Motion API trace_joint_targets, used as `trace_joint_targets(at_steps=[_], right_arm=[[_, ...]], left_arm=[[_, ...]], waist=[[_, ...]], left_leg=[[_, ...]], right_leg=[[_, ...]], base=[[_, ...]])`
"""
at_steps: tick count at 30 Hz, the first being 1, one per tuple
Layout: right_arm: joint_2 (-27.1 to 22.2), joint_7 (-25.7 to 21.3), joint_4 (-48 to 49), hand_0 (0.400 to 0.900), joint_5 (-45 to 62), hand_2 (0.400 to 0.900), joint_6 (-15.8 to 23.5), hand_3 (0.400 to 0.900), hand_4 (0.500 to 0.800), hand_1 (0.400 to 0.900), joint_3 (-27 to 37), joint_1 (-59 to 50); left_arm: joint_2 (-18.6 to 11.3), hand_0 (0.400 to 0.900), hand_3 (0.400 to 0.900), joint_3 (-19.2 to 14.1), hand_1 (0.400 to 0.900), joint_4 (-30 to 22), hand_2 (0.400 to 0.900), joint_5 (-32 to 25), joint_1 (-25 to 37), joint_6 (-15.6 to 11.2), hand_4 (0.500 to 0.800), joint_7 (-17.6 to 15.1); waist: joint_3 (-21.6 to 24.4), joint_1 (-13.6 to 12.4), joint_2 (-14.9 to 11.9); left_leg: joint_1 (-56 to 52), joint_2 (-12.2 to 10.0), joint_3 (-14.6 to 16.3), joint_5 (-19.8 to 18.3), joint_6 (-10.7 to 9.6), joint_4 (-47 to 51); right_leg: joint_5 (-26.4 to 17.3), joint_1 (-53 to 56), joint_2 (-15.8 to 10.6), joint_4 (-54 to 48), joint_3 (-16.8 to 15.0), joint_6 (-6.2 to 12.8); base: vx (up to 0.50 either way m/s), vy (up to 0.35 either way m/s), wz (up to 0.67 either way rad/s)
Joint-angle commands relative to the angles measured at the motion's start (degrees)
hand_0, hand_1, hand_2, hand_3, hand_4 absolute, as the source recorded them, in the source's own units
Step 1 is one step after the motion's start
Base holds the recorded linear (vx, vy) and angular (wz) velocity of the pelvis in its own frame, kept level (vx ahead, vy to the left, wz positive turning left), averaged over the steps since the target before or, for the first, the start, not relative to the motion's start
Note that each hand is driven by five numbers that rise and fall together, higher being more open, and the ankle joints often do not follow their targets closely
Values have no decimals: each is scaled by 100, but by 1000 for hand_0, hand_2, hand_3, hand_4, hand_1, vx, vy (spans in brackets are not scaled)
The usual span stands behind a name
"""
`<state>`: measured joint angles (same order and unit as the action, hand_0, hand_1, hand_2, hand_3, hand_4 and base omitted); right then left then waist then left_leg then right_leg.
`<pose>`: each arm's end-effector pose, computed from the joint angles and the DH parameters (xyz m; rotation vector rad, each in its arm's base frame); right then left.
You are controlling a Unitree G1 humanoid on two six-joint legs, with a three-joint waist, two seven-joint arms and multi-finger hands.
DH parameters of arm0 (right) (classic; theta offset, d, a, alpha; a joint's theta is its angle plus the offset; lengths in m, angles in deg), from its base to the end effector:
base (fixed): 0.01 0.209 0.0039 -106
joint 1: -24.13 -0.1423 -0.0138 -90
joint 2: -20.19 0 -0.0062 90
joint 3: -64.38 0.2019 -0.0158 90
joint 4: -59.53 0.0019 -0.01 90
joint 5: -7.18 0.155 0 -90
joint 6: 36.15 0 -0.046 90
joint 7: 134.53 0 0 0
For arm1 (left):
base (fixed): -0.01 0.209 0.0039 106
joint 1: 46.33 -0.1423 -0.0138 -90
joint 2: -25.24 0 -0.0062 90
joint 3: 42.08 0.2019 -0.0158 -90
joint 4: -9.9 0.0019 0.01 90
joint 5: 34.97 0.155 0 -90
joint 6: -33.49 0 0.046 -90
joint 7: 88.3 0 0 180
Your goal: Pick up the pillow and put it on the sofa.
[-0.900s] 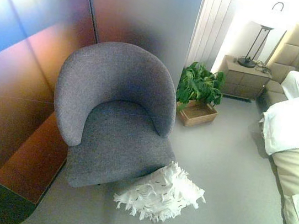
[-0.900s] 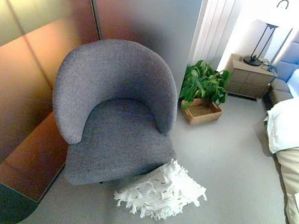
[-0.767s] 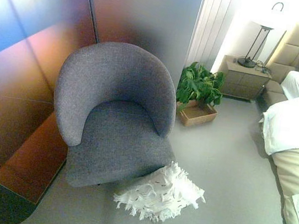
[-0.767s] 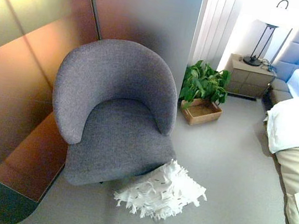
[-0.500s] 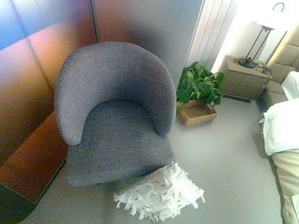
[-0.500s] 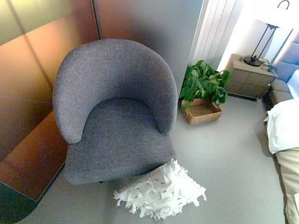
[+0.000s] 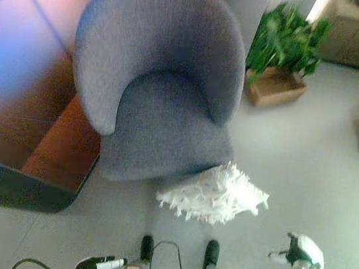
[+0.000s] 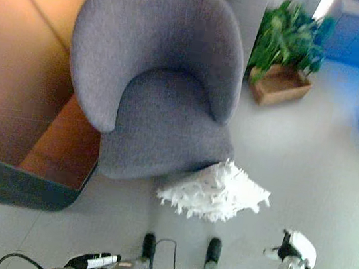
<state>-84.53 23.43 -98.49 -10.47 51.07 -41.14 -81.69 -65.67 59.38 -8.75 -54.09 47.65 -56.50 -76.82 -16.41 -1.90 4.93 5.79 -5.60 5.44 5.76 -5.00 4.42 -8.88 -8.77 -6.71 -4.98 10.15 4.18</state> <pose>0.1868 -0.3204 -0.0744 -1.1120 0.8177 -0.2983 0.1018 0.2483 -0.1396 -0.0220 1.1670 0.0265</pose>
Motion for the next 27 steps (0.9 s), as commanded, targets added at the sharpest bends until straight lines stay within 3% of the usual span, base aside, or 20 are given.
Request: trace_joint_targets(at_steps=[1, 6, 15, 27], right_arm=[[-579, -203, 230, 900, 330, 900, 25, 900, 800, 900, -227, -663], [-1280, 146, 517, 900, 679, 900, 218, 900, 800, 900, -306, -1400], [-2127, 572, 570, 900, 866, 900, 309, 900, 800, 900, -559, -2740], [-2403, 1080, 941, 900, 760, 900, 86, 900, 800, 900, -1302, -4204]], left_arm=[[-526, 900, 900, 188, 900, 61, 900, -456, 204, 16, 800, 43], [-694, 900, 900, 174, 900, -144, 900, -816, 279, -97, 800, 134], [-667, 900, 900, 278, 900, -501, 900, -1172, 111, -288, 800, 160], [-598, 900, 900, 312, 900, -812, 900, -1533, -80, -502, 800, 215]], waist=[[-472, -109, -182], [-966, -199, -26], [-1338, -429, 288], [-1339, -641, 587]], left_leg=[[308, 427, -281, -169, 276, 58], [1034, 425, -317, 53, 199, -150], [1989, 592, -386, 176, 213, -582], [2962, 574, -307, 274, 161, -895]], right_leg=[[592, -53, 183, 395, 264, -1], [671, -859, 156, 931, 394, -59], [876, -1936, -11, 1740, 490, -81], [1027, -2904, -127, 2223, 503, -99]], base=[[-99, -43, 11], [-120, -24, 11], [-81, 20, 12], [-34, 36, 3]])
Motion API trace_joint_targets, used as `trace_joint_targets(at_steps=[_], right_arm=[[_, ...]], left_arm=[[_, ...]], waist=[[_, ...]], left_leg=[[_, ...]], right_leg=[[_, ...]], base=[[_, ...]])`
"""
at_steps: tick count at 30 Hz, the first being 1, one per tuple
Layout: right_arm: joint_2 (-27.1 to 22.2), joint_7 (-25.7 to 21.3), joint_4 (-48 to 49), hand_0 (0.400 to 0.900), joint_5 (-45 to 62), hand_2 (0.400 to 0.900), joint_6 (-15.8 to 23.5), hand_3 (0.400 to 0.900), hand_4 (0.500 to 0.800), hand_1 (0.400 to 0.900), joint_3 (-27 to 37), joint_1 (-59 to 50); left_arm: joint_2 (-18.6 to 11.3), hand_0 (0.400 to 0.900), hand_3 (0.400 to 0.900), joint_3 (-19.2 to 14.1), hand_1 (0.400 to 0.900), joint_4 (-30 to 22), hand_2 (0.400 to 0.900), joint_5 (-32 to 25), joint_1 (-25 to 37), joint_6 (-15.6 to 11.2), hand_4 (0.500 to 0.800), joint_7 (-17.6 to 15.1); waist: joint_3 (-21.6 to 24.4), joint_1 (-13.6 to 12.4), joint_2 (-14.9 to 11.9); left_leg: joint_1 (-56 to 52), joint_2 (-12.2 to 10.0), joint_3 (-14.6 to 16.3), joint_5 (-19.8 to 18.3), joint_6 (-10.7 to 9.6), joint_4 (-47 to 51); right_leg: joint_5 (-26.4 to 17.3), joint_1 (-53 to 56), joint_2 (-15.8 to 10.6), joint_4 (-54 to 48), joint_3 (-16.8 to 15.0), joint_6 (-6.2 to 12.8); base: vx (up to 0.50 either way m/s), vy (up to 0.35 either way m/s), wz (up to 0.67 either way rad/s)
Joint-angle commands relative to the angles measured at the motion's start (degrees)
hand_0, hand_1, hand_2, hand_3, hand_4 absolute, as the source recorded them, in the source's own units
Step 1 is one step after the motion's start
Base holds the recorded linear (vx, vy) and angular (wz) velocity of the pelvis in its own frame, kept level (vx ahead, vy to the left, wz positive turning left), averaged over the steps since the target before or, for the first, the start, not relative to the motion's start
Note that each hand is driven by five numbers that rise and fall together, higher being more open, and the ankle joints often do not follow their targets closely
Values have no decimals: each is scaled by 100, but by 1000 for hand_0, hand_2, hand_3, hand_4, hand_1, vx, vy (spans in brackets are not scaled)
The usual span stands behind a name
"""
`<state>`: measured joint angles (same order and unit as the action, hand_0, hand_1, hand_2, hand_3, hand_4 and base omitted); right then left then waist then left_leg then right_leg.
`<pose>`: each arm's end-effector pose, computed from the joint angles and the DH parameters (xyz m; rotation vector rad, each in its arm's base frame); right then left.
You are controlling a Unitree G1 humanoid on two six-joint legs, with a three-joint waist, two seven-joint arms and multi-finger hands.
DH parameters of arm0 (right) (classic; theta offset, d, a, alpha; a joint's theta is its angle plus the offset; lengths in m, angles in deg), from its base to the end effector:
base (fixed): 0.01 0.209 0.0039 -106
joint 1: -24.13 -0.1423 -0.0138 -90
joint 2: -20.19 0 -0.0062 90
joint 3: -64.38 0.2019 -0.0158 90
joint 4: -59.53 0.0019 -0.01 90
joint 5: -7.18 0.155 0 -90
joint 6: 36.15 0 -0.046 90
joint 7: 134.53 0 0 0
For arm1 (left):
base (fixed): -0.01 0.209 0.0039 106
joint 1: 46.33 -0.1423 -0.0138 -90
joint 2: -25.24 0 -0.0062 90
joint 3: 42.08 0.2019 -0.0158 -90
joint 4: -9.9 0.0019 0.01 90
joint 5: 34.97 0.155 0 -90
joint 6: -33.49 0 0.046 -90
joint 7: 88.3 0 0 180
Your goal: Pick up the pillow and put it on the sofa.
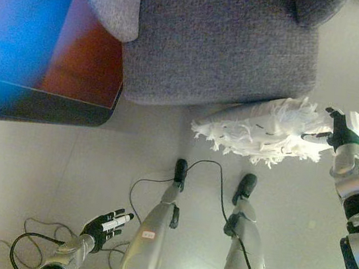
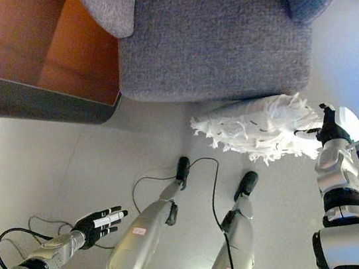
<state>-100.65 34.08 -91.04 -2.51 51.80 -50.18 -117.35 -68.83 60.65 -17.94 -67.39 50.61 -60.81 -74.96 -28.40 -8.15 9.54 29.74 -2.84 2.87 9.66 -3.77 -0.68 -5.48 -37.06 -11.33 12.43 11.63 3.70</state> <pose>0.3456 -0.3374 0.1503 -1.1156 0.1885 -0.4248 0.1527 0.2556 -0.1145 -0.1613 0.8515 0.0436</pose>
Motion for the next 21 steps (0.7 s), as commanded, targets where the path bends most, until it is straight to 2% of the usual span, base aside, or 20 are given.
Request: trace_joint_targets(at_steps=[1, 6, 12, 16, 19, 20, 21], right_arm=[[-808, 94, 261, 900, -53, 900, -28, 900, 800, 900, -479, -778], [-823, 426, 457, 900, 119, 900, 31, 900, 800, 900, -689, -1167], [-723, 778, 749, 900, 410, 900, 164, 900, 800, 900, -829, -1323], [-653, 1178, 924, 900, 671, 900, 194, 900, 800, 900, -917, -1561], [-593, 1200, 943, 900, 1016, 900, 204, 900, 800, 900, -934, -1668], [-570, 1185, 947, 400, 1159, 400, 173, 400, 500, 400, -892, -1692], [-550, 1186, 955, 400, 1284, 400, 175, 400, 500, 400, -864, -1694]], left_arm=[[-268, 900, 900, 199, 900, 72, 900, -239, -399, -74, 800, 4], [-243, 900, 900, 205, 900, -26, 900, -345, -488, -200, 800, 16], [-246, 900, 900, 239, 900, -156, 900, -381, -467, -208, 800, -45], [-246, 900, 900, 265, 900, -238, 900, -399, -487, -268, 800, -96], [-253, 900, 900, 273, 900, -269, 900, -405, -489, -252, 800, -133], [-251, 900, 900, 264, 900, -258, 900, -394, -500, -253, 800, -123], [-249, 900, 900, 250, 900, -240, 900, -380, -519, -284, 800, -93]], waist=[[-139, -33, 162], [-139, -95, 269], [-139, -149, 286], [-139, -204, 313], [-139, -228, 330], [-139, -229, 329], [-139, -233, 329]], left_leg=[[625, 293, -47, -98, 27, -378], [836, 273, -34, -54, 4, -367], [1039, 263, -89, -54, 3, -454], [1151, 240, -109, -44, -7, -491], [1157, 222, -120, -32, -20, -471], [1148, 218, -125, -36, -27, -475], [1142, 214, -129, -45, -33, -481]], right_leg=[[695, -142, 335, 506, 343, -51], [748, -379, 326, 600, 324, -67], [773, -590, 305, 698, 322, -78], [798, -705, 290, 744, 329, -88], [805, -725, 294, 763, 319, -87], [817, -715, 301, 770, 313, -93], [828, -707, 304, 774, 312, -97]], base=[[-40, 71, -1], [-37, 59, 0], [-35, 25, 0], [-17, 18, -3], [0, 0, 0], [0, 0, 0], [0, 0, 0]])
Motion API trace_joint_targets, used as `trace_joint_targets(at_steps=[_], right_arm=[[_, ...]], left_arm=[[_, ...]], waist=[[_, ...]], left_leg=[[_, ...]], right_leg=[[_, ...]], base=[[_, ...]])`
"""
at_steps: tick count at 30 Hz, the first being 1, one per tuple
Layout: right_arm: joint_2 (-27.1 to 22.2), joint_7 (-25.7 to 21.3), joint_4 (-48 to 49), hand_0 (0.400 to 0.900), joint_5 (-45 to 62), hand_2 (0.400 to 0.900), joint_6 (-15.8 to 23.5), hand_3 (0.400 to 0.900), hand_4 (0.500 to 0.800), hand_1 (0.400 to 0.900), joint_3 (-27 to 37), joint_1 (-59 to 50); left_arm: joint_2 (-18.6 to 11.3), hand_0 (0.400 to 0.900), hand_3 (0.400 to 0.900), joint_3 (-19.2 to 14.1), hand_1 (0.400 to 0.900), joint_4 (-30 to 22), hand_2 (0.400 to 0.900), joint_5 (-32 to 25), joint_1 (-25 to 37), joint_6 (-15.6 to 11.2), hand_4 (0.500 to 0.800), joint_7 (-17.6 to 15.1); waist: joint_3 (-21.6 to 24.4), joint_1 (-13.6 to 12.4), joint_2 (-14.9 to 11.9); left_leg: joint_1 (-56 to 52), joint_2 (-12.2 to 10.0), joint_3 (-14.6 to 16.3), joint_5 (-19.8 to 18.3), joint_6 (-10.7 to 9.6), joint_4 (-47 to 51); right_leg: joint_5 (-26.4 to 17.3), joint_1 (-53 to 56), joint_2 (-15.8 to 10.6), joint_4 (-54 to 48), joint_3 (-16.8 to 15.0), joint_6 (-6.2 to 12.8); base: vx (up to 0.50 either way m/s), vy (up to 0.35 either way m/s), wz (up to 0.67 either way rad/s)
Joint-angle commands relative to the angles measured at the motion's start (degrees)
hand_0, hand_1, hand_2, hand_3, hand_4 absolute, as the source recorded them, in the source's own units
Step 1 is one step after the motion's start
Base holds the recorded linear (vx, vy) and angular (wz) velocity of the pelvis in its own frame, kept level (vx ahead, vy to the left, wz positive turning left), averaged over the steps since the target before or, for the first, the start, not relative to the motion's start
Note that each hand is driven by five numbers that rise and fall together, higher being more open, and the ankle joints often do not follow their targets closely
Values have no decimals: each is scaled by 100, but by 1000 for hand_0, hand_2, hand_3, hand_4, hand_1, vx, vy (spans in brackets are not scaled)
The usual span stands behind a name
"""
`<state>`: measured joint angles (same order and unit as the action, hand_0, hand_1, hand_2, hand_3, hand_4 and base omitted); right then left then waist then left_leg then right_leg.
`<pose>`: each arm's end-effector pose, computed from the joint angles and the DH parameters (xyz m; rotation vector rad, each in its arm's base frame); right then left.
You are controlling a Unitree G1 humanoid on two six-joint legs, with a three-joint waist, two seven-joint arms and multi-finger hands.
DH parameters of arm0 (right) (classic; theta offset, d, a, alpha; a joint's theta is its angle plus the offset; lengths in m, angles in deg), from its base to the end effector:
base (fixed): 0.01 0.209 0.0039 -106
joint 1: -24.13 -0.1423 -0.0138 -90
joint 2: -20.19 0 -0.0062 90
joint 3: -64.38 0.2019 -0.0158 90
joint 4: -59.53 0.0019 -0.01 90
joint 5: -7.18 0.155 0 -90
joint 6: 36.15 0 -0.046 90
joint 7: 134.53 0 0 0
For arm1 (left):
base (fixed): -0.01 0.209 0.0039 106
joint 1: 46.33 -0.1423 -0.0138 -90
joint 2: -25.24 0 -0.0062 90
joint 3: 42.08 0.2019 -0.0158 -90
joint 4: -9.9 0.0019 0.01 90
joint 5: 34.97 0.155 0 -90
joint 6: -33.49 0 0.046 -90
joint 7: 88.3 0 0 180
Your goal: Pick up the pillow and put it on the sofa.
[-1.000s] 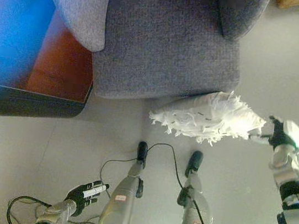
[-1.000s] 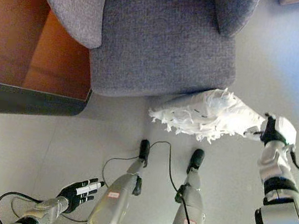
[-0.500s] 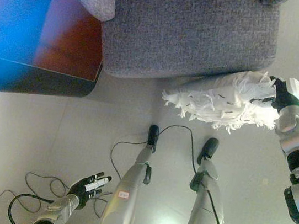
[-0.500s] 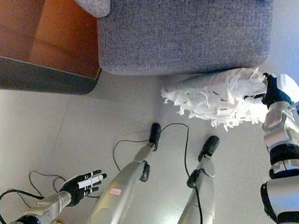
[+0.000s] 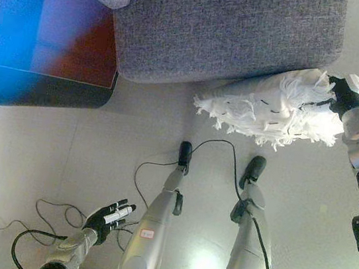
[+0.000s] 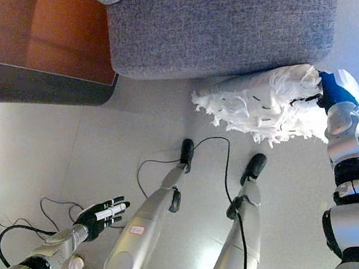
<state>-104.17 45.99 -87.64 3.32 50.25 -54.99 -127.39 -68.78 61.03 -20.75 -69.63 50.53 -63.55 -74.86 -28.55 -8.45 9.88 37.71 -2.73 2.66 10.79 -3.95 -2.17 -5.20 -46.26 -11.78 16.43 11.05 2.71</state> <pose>0.3617 -0.3257 0.2192 -1.0614 0.1170 -0.2902 0.1615 0.2516 -0.1090 -0.1849 0.7576 0.0309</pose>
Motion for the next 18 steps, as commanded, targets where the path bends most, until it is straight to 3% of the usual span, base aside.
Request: trace_joint_targets(at_steps=[1, 6, 18], right_arm=[[-161, 132, 615, 400, 789, 400, 522, 400, 500, 400, -306, -666], [-191, 154, 706, 400, 811, 400, 623, 400, 500, 400, -216, -508], [-343, 212, 962, 400, 645, 400, 1034, 400, 500, 400, -8, -166]], left_arm=[[-234, 900, 900, 191, 900, 67, 900, -114, -534, -60, 800, -90], [-247, 900, 900, 253, 900, 13, 900, -129, -604, -105, 800, -114], [-325, 900, 900, 178, 900, 6, 900, -38, -678, -136, 800, -127]], waist=[[-124, -208, 287], [-124, -171, 218], [-124, -105, 39]], left_leg=[[322, 201, -107, -167, -18, -324], [89, 215, -98, -327, -55, -347], [-704, 192, -16, -382, -81, -127]], right_leg=[[812, 239, 349, 378, 386, -5], [992, 449, 287, 466, 395, 52], [919, 1252, 290, 149, 550, 95]], base=[[0, 0, 0], [36, -11, 0], [14, 0, -1]])
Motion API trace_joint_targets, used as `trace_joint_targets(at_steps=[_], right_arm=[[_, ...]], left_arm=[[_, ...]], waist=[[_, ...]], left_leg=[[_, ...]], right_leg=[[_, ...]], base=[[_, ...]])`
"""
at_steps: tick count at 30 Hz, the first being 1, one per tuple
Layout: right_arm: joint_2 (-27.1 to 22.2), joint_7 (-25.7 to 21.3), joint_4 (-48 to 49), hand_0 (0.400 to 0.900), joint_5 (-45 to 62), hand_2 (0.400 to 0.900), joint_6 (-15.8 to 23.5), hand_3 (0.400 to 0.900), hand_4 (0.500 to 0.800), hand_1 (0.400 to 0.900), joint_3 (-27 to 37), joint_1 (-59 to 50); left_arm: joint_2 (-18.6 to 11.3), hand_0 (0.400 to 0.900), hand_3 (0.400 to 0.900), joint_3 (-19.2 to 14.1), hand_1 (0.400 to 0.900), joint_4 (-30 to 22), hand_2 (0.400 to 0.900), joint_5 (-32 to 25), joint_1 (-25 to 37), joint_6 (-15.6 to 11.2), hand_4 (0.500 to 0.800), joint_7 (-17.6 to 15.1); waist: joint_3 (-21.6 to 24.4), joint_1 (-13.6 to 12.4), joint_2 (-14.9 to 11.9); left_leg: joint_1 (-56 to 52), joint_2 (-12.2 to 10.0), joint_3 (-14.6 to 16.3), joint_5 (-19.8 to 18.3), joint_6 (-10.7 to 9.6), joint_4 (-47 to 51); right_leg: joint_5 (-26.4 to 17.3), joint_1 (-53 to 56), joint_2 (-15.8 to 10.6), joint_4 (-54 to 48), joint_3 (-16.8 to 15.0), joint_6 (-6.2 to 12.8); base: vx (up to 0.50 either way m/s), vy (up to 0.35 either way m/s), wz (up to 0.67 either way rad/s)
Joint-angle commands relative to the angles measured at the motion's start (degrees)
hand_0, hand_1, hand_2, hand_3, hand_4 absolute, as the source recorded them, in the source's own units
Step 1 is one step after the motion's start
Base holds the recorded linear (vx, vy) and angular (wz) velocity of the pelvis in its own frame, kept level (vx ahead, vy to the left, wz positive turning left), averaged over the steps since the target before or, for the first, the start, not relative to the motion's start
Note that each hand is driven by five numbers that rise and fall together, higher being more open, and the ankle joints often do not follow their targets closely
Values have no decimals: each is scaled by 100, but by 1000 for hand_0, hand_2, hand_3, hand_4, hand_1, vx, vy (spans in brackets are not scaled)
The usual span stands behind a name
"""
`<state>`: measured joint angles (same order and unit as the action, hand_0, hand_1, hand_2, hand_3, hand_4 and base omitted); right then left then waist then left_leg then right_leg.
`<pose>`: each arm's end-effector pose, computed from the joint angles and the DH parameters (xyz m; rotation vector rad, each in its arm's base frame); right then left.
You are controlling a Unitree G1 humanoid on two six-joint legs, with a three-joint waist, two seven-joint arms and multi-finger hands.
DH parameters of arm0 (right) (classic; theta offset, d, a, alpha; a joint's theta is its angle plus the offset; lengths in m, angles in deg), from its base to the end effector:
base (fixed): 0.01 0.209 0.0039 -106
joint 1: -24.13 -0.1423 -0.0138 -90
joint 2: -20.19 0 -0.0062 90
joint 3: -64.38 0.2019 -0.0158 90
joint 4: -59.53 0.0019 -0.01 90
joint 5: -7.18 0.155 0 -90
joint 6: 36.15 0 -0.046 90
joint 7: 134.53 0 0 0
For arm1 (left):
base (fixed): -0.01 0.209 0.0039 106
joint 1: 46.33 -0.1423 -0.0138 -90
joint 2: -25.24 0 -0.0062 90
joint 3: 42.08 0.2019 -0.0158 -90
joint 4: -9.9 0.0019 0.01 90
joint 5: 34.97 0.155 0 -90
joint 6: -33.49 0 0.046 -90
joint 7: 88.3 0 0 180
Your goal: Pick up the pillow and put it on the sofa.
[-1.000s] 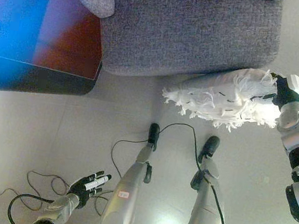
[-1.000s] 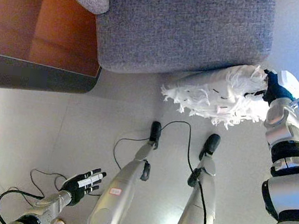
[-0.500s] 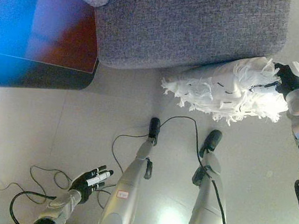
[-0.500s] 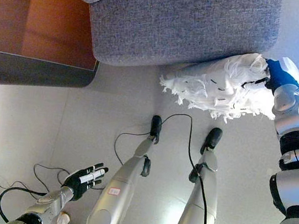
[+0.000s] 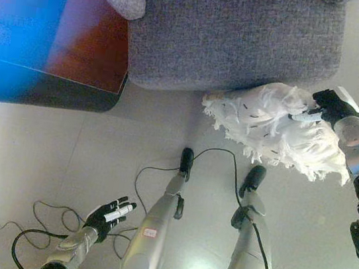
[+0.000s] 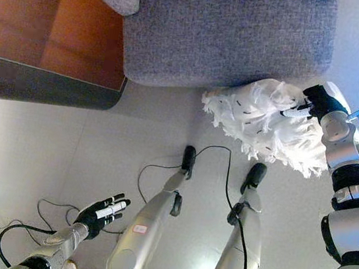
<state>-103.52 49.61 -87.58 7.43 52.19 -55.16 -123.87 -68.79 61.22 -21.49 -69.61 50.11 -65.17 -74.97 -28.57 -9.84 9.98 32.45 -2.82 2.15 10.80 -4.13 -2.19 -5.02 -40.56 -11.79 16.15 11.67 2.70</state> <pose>0.3583 -0.3266 0.1967 -0.9940 0.1691 -0.1871 0.1616 0.2508 -0.1080 -0.1770 0.7275 0.0260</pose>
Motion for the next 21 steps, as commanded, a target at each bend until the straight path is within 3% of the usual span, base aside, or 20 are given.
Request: trace_joint_targets(at_steps=[1, 9, 18, 21], right_arm=[[-426, -132, 1035, 400, 164, 400, 886, 400, 500, 400, 8, -486], [-662, 149, 1729, 400, -115, 400, 1101, 400, 500, 400, -61, -233], [-915, 870, 2527, 400, -99, 400, 1007, 400, 500, 400, -15, -178], [-977, 1196, 2552, 400, 136, 400, 960, 400, 500, 400, -68, -358]], left_arm=[[-332, 900, 900, 153, 900, 62, 900, -23, -632, 48, 800, -149], [-487, 900, 900, -125, 900, 76, 900, 115, -689, 215, 800, -176], [-606, 900, 900, -415, 900, 308, 900, 564, -918, 441, 800, -106], [-629, 900, 900, -500, 900, 472, 900, 707, -998, 402, 800, -35]], waist=[[-122, 45, 0], [-122, 56, -312], [557, -35, -765], [781, -97, -943]], left_leg=[[-271, 198, 34, -386, -65, -83], [-1177, 137, 68, -293, -63, 257], [-2078, 42, 108, -421, -93, 668], [-2253, 22, 113, -471, -99, 719]], right_leg=[[886, 779, 298, 118, 502, 107], [551, 1866, 342, -538, 707, 152], [345, 3082, 401, -1381, 854, 307], [281, 3358, 427, -1588, 901, 342]], base=[[26, 4, -4], [20, 9, -2], [136, 4, 9], [135, 1, 10]])
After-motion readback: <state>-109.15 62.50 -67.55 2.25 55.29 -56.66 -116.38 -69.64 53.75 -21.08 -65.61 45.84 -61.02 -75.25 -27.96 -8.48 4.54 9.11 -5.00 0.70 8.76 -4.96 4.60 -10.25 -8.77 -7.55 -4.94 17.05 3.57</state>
